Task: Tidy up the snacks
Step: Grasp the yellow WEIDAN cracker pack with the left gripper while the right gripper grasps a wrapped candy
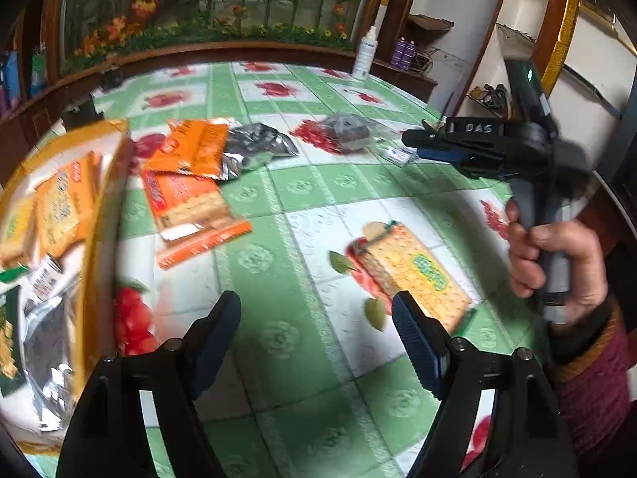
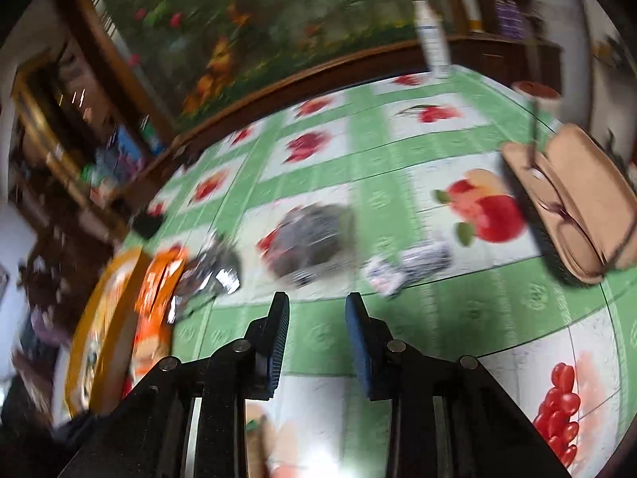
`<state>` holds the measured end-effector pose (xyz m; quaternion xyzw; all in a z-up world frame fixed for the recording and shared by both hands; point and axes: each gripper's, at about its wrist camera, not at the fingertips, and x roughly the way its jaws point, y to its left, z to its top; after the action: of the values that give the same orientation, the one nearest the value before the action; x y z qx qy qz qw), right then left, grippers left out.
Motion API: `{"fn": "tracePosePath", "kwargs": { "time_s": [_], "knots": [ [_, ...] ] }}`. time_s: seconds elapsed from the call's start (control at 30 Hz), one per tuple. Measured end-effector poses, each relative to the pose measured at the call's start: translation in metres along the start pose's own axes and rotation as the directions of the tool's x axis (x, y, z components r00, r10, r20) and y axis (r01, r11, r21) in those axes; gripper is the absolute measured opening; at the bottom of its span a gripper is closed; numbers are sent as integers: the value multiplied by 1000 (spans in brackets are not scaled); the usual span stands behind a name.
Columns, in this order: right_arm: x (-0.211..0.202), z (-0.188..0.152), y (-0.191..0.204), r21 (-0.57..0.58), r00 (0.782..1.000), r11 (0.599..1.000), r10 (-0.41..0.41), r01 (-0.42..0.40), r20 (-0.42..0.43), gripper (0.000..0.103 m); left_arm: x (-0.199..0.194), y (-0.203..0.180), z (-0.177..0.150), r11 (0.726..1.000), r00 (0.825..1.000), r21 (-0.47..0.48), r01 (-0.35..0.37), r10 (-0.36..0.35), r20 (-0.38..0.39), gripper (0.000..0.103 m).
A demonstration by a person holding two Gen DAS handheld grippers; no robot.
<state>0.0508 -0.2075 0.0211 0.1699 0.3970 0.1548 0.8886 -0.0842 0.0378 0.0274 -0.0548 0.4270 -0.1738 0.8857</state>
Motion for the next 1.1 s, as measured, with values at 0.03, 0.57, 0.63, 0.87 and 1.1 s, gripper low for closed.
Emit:
{"fn": "tracePosePath", "kwargs": {
  "time_s": [0.03, 0.57, 0.63, 0.87, 1.1],
  "knots": [
    [3, 1, -8, 26, 1000, 1000, -15, 15, -5, 32, 2, 0, 0, 999, 999, -29, 40, -40, -20, 80],
    [-16, 7, -47, 193, 998, 981, -7, -4, 57, 32, 64, -80, 21, 993, 977, -6, -117, 115, -177, 97],
    [-16, 6, -48, 198, 998, 980, -1, -10, 55, 32, 71, -82, 21, 982, 970, 39, -187, 190, -149, 97],
    [-9, 9, -56, 245, 999, 970, -8, -1, 35, 46, 62, -47, 27, 959, 957, 68, -276, 280, -75, 57],
    [21, 30, -45, 263, 993, 957, -108, 119, -55, 46, 56, -16, 34, 959, 958, 44, -280, 282, -57, 55]
  ]
}}
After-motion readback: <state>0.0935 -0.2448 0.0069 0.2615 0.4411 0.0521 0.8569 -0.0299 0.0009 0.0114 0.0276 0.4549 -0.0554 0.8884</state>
